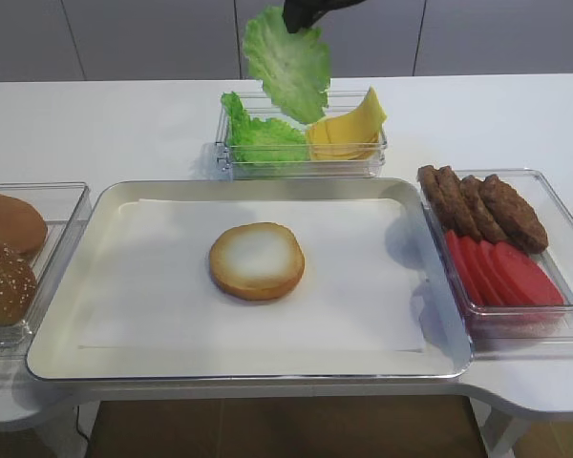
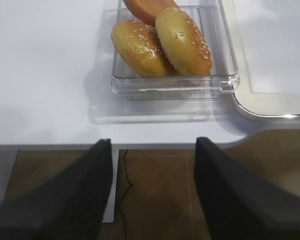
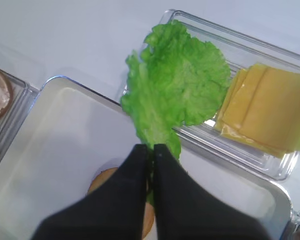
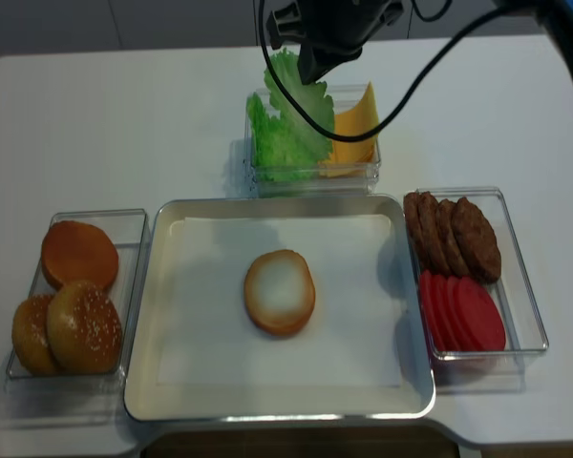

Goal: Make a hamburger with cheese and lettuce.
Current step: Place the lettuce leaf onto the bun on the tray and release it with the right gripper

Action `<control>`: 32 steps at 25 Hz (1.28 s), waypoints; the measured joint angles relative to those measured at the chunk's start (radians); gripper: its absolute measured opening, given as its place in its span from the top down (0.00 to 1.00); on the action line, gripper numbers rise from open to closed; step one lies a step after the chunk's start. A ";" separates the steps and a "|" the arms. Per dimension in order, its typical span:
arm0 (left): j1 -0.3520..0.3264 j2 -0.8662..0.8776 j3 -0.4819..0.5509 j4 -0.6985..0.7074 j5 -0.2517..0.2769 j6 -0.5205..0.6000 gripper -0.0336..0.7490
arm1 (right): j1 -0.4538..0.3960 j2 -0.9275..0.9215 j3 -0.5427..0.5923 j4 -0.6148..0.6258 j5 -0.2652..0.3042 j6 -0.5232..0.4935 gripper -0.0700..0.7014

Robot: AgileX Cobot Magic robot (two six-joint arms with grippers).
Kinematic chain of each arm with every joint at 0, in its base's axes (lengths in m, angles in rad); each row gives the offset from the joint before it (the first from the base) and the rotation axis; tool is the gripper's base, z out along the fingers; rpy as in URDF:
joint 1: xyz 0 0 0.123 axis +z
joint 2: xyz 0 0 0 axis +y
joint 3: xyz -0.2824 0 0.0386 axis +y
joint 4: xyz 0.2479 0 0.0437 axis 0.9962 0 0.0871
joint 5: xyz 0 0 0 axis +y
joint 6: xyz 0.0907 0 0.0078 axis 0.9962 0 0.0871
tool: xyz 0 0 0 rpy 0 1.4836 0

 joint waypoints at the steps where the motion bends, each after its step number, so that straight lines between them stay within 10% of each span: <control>1: 0.000 0.000 0.000 0.000 0.000 0.000 0.46 | 0.000 -0.015 0.007 0.005 0.001 0.000 0.87; 32: 0.000 0.000 0.000 0.000 0.000 0.000 0.46 | 0.060 -0.101 0.351 0.029 -0.007 0.023 0.87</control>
